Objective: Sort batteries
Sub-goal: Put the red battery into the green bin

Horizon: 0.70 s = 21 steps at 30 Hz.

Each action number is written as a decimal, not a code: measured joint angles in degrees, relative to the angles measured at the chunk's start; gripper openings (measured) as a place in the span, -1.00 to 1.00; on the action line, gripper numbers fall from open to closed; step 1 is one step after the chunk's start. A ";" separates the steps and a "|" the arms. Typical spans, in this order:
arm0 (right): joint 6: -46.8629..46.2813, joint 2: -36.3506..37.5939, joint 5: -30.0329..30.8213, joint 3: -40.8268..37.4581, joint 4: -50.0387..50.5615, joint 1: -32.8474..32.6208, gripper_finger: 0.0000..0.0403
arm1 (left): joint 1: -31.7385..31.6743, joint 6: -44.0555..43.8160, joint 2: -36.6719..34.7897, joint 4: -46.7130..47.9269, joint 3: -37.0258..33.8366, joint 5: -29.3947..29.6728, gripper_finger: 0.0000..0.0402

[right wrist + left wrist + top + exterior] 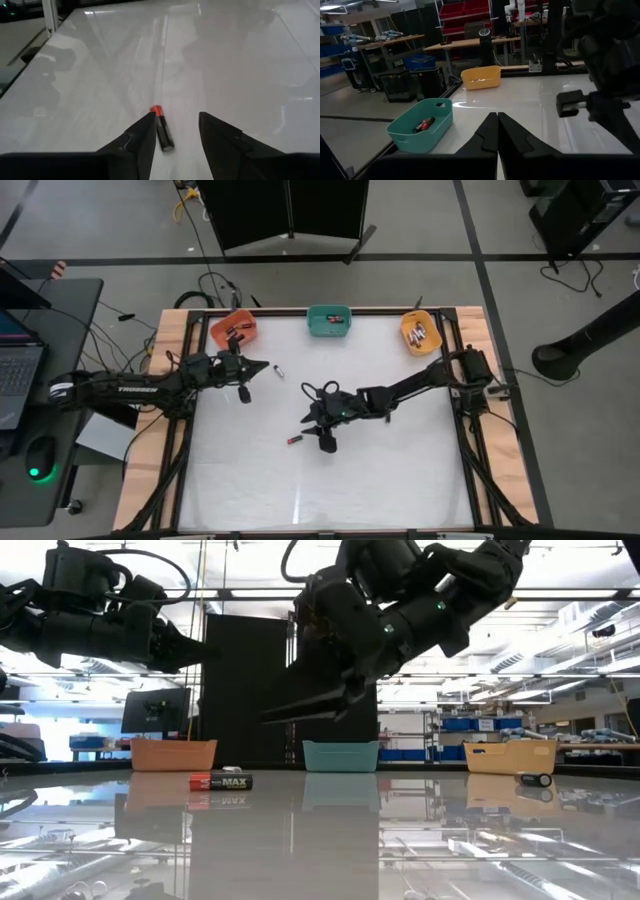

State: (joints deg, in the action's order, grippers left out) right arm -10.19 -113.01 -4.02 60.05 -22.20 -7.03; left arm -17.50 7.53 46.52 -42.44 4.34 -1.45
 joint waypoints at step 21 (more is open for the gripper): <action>-3.37 -4.11 4.75 6.67 7.29 -5.02 -0.21 | 0.02 -0.61 -0.02 0.40 0.00 -0.79 -0.96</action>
State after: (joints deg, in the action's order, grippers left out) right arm -13.56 -117.12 0.72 66.72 -14.90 -12.05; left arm -17.47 6.92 46.50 -42.04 4.34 -2.24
